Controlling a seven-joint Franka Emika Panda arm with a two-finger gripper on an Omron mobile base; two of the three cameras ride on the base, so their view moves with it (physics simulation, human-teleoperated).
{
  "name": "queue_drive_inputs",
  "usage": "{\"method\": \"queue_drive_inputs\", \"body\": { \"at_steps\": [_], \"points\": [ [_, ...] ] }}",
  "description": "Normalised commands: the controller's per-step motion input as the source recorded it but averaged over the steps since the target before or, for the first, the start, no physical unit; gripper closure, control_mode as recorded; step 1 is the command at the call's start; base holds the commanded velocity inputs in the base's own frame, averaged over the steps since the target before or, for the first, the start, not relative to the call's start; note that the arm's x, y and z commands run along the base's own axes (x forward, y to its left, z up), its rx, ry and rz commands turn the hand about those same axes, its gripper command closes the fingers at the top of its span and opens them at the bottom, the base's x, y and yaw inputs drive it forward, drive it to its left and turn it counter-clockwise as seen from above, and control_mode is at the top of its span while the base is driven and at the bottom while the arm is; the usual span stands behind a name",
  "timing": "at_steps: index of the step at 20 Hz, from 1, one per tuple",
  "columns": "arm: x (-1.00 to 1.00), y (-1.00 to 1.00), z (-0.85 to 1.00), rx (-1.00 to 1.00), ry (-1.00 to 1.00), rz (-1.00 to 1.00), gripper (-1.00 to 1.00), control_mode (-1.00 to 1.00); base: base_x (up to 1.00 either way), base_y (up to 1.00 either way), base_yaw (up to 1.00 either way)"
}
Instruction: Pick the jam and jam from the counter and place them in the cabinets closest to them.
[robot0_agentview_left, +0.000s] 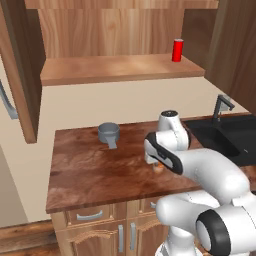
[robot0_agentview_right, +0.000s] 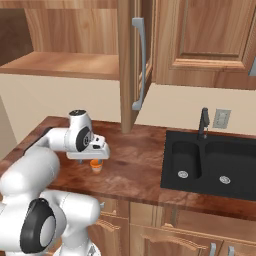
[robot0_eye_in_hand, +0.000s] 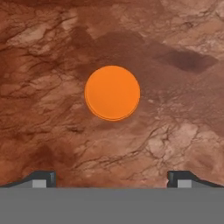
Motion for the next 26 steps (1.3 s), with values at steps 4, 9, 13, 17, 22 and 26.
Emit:
{"method": "queue_drive_inputs", "body": {
  "at_steps": [4, 9, 13, 17, 22, 26],
  "points": [
    [0.34, 0.08, -0.03, 0.00, 0.00, -0.01, -1.00, -1.00, 0.00, 0.00, 0.00],
    [0.29, 0.07, -0.12, 0.00, 0.00, -0.01, -1.00, -1.00, 0.00, 0.00, 0.00],
    [0.20, 0.01, -0.22, 0.00, 0.00, -0.01, -1.00, -1.00, 0.00, 0.00, 0.00],
    [0.13, 0.00, -0.23, 0.00, 0.00, -0.02, -1.00, -1.00, 0.00, 0.00, 0.00],
    [0.14, 0.00, -0.27, 0.00, 0.00, -0.02, -1.00, -1.00, 0.00, 0.00, 0.00],
    [0.11, 0.00, -0.28, 0.00, 0.00, -0.01, -1.00, -1.00, 0.00, 0.00, 0.00]
  ]
}}
